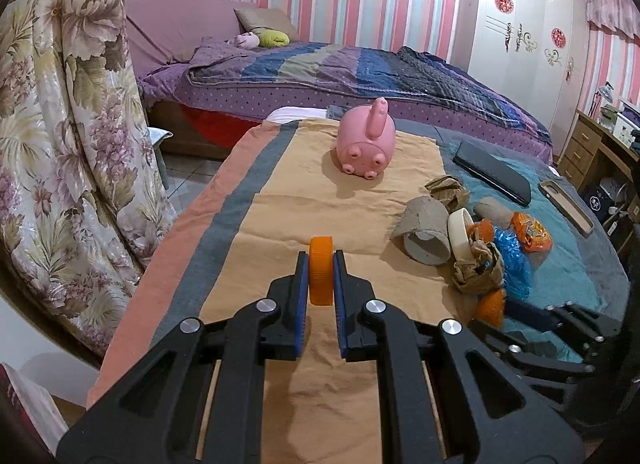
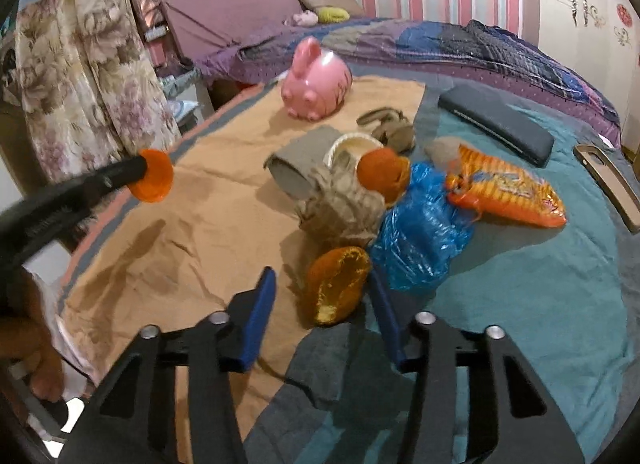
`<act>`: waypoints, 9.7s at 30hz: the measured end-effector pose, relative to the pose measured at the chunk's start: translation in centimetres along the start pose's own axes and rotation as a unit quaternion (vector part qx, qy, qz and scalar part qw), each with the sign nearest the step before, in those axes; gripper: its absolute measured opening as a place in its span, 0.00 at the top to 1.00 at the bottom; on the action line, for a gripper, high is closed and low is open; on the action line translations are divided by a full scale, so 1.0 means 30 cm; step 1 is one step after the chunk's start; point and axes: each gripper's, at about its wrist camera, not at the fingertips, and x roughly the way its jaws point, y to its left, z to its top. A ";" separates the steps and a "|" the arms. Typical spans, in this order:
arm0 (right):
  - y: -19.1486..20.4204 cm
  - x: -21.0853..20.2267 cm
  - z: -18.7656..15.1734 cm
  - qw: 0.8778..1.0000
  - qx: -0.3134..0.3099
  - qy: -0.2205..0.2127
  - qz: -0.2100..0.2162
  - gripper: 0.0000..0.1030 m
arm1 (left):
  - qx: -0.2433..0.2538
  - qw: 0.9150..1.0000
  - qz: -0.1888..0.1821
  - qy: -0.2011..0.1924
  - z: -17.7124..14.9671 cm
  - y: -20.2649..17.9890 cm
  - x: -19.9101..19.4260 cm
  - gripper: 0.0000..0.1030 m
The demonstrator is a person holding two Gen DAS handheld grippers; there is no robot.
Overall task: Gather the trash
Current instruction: 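Hold the orange peel in the left tool while the right tool grasps another orange peel, then carry both orange peels with both tools over the light blue wastebasket, then open the right tool over the wastebasket while the left tool opens to drop its peel, then move both open tools back to the trash pile on the bed, then grasp the crumpled brown paper with the left tool while the right tool grasps the blue plastic bag, then lift the brown paper and blue bag and carry both to the wastebasket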
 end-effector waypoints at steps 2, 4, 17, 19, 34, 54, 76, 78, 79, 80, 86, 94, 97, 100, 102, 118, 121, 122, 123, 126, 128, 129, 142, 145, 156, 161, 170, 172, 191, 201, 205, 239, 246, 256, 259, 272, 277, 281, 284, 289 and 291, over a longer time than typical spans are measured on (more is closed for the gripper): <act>-0.009 0.001 -0.004 1.000 0.008 0.000 0.011 0.71 | 0.001 1.000 0.000 0.000 0.000 -0.002 0.000 0.90; -0.016 -0.016 -0.005 1.000 0.012 -0.006 0.020 0.78 | 0.002 1.000 0.001 -0.001 0.000 -0.001 -0.002 0.90; -0.117 -0.343 0.026 0.994 -0.004 -0.109 0.030 0.79 | 0.031 0.998 -0.042 -0.033 0.036 -0.164 -0.079 0.90; -0.153 -0.388 0.027 0.992 -0.002 -0.123 0.017 0.79 | 0.038 0.997 -0.058 -0.038 0.042 -0.216 -0.094 0.90; -0.618 -0.736 -0.074 0.973 0.064 -0.191 -0.111 0.79 | 0.074 0.984 -0.143 -0.075 0.053 -0.560 -0.200 0.90; -0.857 -0.860 -0.205 0.962 0.111 -0.199 -0.147 0.79 | 0.100 0.972 -0.194 -0.089 0.028 -0.826 -0.262 0.90; -0.957 -0.936 -0.271 0.950 0.146 -0.209 -0.180 0.79 | 0.116 0.965 -0.219 -0.086 -0.004 -0.941 -0.265 0.90; -0.969 -0.953 -0.281 0.948 0.149 -0.212 -0.186 0.79 | 0.119 0.964 -0.223 -0.085 -0.009 -0.959 -0.269 0.90; -0.974 -0.959 -0.286 0.947 0.150 -0.212 -0.187 0.79 | 0.120 0.963 -0.224 -0.085 -0.011 -0.966 -0.272 0.90; -0.979 -0.964 -0.290 0.947 0.151 -0.213 -0.189 0.79 | 0.121 0.963 -0.227 -0.085 -0.014 -0.976 -0.276 0.90; -1.021 -1.002 -0.326 0.942 0.157 -0.214 -0.207 0.79 | 0.131 0.959 -0.239 -0.077 -0.037 -1.026 -0.275 0.90; -1.118 -1.050 -0.397 0.932 0.185 -0.206 -0.232 0.79 | 0.122 0.955 -0.261 -0.067 -0.042 -1.042 -0.275 0.90; -1.164 -1.069 -0.424 0.927 0.204 -0.202 -0.241 0.79 | 0.123 0.954 -0.266 -0.069 -0.042 -1.053 -0.286 0.90; -1.190 -1.080 -0.444 0.924 0.212 -0.199 -0.248 0.79 | 0.125 0.950 -0.278 -0.063 -0.047 -1.098 -0.290 0.90; -1.208 -1.080 -0.456 0.924 0.217 -0.194 -0.247 0.79 | 0.124 0.948 -0.288 -0.054 -0.057 -1.133 -0.287 0.90; -1.342 -1.189 -0.546 0.877 0.293 -0.236 -0.298 0.40 | 0.214 0.889 -0.403 0.030 -0.245 -1.694 -0.326 0.83; -1.364 -1.197 -0.559 0.876 0.301 -0.236 -0.294 0.40 | 0.238 0.880 -0.411 0.022 -0.265 -1.745 -0.347 0.32; -1.369 -1.197 -0.560 0.876 0.303 -0.235 -0.293 0.40 | 0.241 0.880 -0.410 0.016 -0.263 -1.746 -0.353 0.32; -1.372 -1.200 -0.562 0.876 0.304 -0.235 -0.291 0.40 | 0.243 0.881 -0.405 0.009 -0.258 -1.736 -0.356 0.32; -1.365 -1.202 -0.550 0.880 0.300 -0.234 -0.285 0.40 | 0.234 0.897 -0.376 -0.009 -0.219 -1.663 -0.346 0.32; -1.349 -1.191 -0.535 0.886 0.288 -0.233 -0.278 0.40 | 0.222 0.913 -0.342 -0.020 -0.175 -1.568 -0.321 0.32; -1.331 -1.175 -0.516 0.892 0.274 -0.230 -0.275 0.40 | 0.217 0.920 -0.327 -0.025 -0.153 -1.525 -0.312 0.32; -1.068 -0.957 -0.298 0.940 0.207 -0.212 -0.171 0.37 | 0.129 0.978 -0.158 -0.038 -0.003 -0.823 -0.146 0.29; -0.980 -0.892 -0.254 0.949 0.187 -0.202 -0.155 0.37 | 0.109 0.983 -0.141 -0.042 0.014 -0.701 -0.140 0.29; -0.675 -0.707 -0.131 0.970 0.126 -0.183 -0.099 0.36 | 0.070 0.993 -0.096 -0.022 0.016 -0.407 -0.083 0.29; -0.575 -0.642 -0.096 0.975 0.106 -0.179 -0.081 0.36 | 0.058 0.994 -0.093 -0.017 0.014 -0.336 -0.058 0.29; -0.441 -0.577 0.047 0.980 0.056 -0.173 -0.075 0.32 | 0.041 0.993 -0.105 -0.015 0.005 -0.263 -0.015 0.29; -0.417 -0.543 0.096 0.982 0.041 -0.168 -0.070 0.31 | 0.048 0.991 -0.121 -0.012 0.000 -0.281 -0.004 0.29; -0.385 -0.280 0.070 0.994 0.056 -0.096 -0.020 0.31 | 0.076 0.990 -0.109 0.053 -0.033 -0.374 0.194 0.60; -0.310 -0.154 0.039 0.997 0.060 -0.044 0.014 0.31 | 0.019 0.996 -0.086 -0.019 0.029 -0.224 0.021 0.60; -0.249 -0.077 0.049 0.998 0.055 -0.023 0.024 0.31 | 0.000 0.997 -0.075 -0.018 0.030 -0.175 0.028 0.60; -0.304 -0.484 0.063 0.986 -0.002 -0.167 0.026 0.94 | 0.012 0.989 -0.116 -0.092 0.087 -0.365 -0.150 0.60; -0.403 -0.597 0.036 0.982 0.011 -0.187 0.010 0.95 | 0.019 0.982 -0.147 -0.114 0.083 -0.476 -0.224 0.60; -0.505 -0.684 0.004 0.980 0.022 -0.200 -0.009 0.95 | 0.037 0.978 -0.169 -0.116 0.072 -0.593 -0.245 0.60; -0.531 -0.703 0.000 0.979 0.026 -0.203 -0.011 0.95 | 0.039 0.978 -0.170 -0.115 0.071 -0.608 -0.241 0.60; -0.610 -0.780 -0.049 0.974 0.045 -0.219 -0.043 0.95 | 0.050 0.975 -0.182 -0.116 0.056 -0.692 -0.250 0.60; -0.677 -0.825 -0.083 0.970 0.064 -0.225 -0.068 0.95 | 0.059 0.972 -0.198 -0.115 0.051 -0.735 -0.255 0.60; -0.710 -0.849 -0.104 0.968 0.072 -0.227 -0.079 0.95 | 0.061 0.970 -0.208 -0.114 0.044 -0.765 -0.264 0.60; -0.728 -0.855 -0.114 0.968 0.076 -0.225 -0.083 0.95 | 0.059 0.969 -0.210 -0.119 0.041 -0.781 -0.275 0.60; -0.732 -0.859 -0.123 0.968 0.073 -0.225 -0.083 0.95 | 0.059 0.968 -0.211 -0.120 0.039 -0.790 -0.280 0.60; -0.736 -0.860 -0.126 0.968 0.073 -0.225 -0.083 0.95 | 0.060 0.969 -0.209 -0.118 0.038 -0.792 -0.278 0.60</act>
